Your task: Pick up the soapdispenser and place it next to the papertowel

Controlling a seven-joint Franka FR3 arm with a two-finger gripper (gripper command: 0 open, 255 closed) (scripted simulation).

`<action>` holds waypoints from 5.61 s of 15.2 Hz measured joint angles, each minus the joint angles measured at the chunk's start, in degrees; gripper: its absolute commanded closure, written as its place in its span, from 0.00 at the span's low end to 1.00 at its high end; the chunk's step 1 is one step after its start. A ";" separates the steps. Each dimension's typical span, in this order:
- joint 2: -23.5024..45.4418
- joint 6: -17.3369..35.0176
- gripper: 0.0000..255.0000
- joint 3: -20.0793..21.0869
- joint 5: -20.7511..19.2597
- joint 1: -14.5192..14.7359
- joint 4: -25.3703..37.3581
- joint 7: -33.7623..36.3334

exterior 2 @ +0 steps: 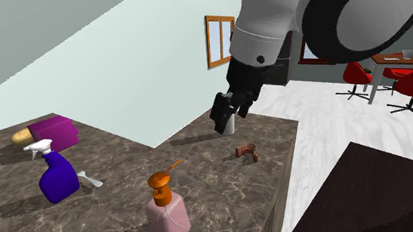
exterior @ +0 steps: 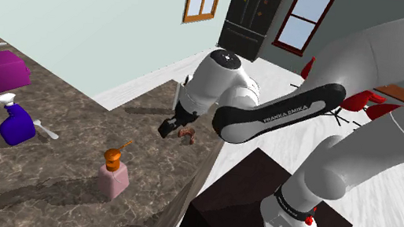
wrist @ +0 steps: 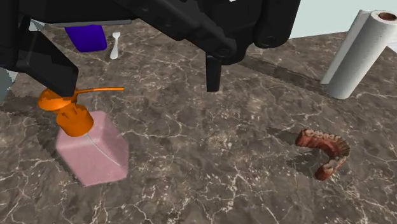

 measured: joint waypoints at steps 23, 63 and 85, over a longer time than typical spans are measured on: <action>48.44 -0.42 0.00 -0.77 -62.52 9.10 31.70 57.43; 37.05 -5.81 1.00 8.54 -45.84 1.75 29.87 43.22; 25.49 -14.58 1.00 16.18 -27.14 -4.65 33.42 27.72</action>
